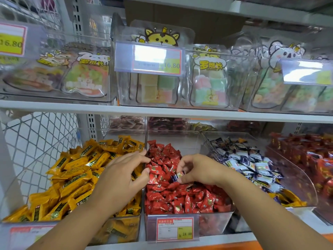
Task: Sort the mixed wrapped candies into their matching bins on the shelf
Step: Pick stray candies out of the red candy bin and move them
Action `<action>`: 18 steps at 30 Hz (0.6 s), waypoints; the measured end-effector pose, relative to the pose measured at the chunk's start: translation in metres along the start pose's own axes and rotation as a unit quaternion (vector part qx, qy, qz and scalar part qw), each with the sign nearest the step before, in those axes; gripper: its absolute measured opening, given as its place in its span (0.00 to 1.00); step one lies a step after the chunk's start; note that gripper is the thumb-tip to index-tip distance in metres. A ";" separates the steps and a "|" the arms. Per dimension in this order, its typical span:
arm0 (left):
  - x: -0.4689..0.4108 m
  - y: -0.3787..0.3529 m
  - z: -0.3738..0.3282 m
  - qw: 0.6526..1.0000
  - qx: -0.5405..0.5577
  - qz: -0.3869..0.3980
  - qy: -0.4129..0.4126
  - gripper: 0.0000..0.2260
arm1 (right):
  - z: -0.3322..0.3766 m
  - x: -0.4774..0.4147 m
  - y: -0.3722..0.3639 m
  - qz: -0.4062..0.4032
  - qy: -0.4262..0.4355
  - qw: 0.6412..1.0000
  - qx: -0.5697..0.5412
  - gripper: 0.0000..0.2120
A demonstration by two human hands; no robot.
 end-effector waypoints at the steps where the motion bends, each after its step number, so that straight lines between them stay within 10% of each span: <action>1: 0.000 0.000 0.000 1.000 -0.001 0.001 0.001 0.24 | 0.002 0.002 0.000 0.009 0.007 1.000 0.004 0.11; 7: 0.000 -0.001 0.002 1.000 0.001 0.002 0.001 0.23 | -0.004 0.010 0.003 -0.029 0.000 0.999 0.017 0.12; 15: -0.001 0.000 0.000 1.000 0.000 0.000 0.001 0.25 | 0.002 0.044 0.097 -0.379 0.011 0.919 0.104 0.06; 18: 0.000 -0.001 -0.001 1.000 -0.006 0.001 0.001 0.26 | -0.033 0.062 0.116 -0.387 -0.075 0.908 0.144 0.06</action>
Point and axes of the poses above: each hand's wrist, its own x-axis away from the middle knuckle, its own y-axis out of the back of the hand, z = x × y, the point moved 6 cm from there along -x, towards the middle knuckle, and after that the axes turned 9 degrees about y, right-handed, at the moved point
